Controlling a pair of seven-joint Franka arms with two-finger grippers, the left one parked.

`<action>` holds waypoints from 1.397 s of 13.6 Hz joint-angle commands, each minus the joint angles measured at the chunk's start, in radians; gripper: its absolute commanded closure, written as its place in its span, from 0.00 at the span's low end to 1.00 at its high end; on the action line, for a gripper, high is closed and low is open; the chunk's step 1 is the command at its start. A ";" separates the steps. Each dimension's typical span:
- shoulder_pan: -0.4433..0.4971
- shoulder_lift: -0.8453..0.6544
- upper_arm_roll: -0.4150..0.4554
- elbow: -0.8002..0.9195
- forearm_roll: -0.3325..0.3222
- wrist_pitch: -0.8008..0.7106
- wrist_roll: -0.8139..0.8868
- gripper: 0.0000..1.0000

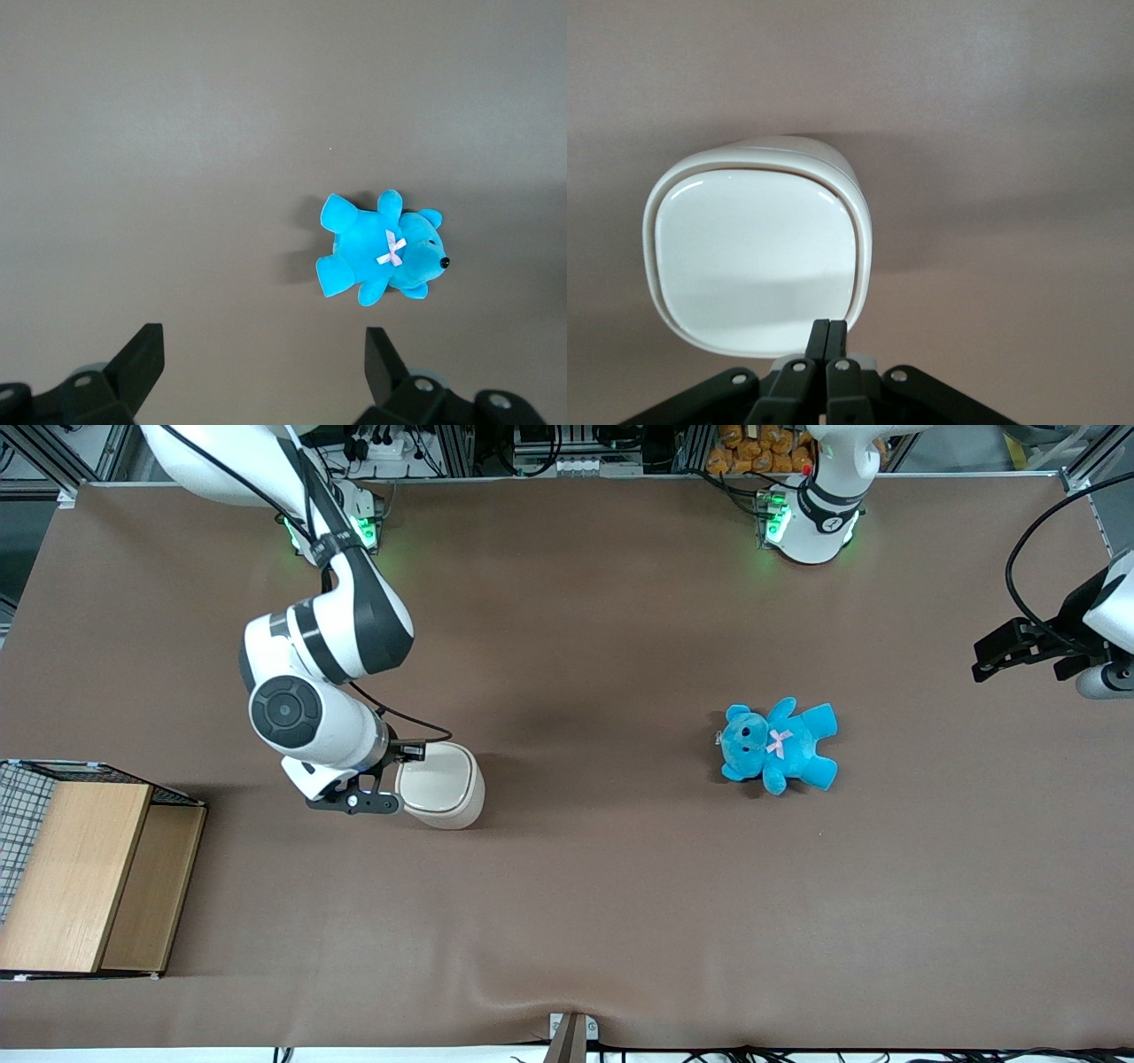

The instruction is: Open trash can with right arm

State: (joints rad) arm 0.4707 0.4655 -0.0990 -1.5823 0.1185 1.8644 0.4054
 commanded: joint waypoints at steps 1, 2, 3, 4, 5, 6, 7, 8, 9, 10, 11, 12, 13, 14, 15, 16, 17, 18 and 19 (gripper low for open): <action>0.003 0.028 -0.008 0.005 0.017 0.030 0.013 1.00; 0.006 0.035 -0.008 0.004 0.017 0.036 0.013 1.00; 0.008 0.039 -0.008 0.004 0.017 0.038 0.013 1.00; 0.008 0.044 -0.008 0.004 0.017 0.039 0.013 1.00; 0.008 0.047 -0.008 0.004 0.017 0.042 0.013 1.00; 0.008 0.051 -0.008 0.004 0.017 0.048 0.013 1.00; 0.008 0.055 -0.008 0.004 0.017 0.055 0.013 1.00; 0.008 0.062 -0.007 0.004 0.017 0.058 0.013 1.00; 0.009 0.067 -0.008 0.004 0.017 0.058 0.013 1.00; 0.009 0.071 -0.007 0.004 0.017 0.059 0.013 1.00; 0.009 0.079 -0.008 0.004 0.017 0.059 0.012 1.00; 0.009 0.084 -0.007 0.004 0.017 0.068 0.012 1.00; 0.009 0.093 -0.007 0.002 0.017 0.070 0.012 1.00; 0.009 0.096 -0.007 0.002 0.017 0.070 0.012 1.00; 0.009 0.099 -0.007 0.002 0.017 0.070 0.012 1.00; 0.009 0.102 -0.007 0.002 0.017 0.070 0.012 1.00; 0.009 0.102 -0.007 0.002 0.017 0.070 0.012 1.00; 0.009 0.102 -0.007 0.002 0.017 0.070 0.012 1.00; 0.009 0.110 -0.007 0.002 0.017 0.070 0.012 1.00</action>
State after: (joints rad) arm 0.4710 0.5357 -0.1008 -1.5822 0.1185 1.9174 0.4060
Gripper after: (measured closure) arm 0.991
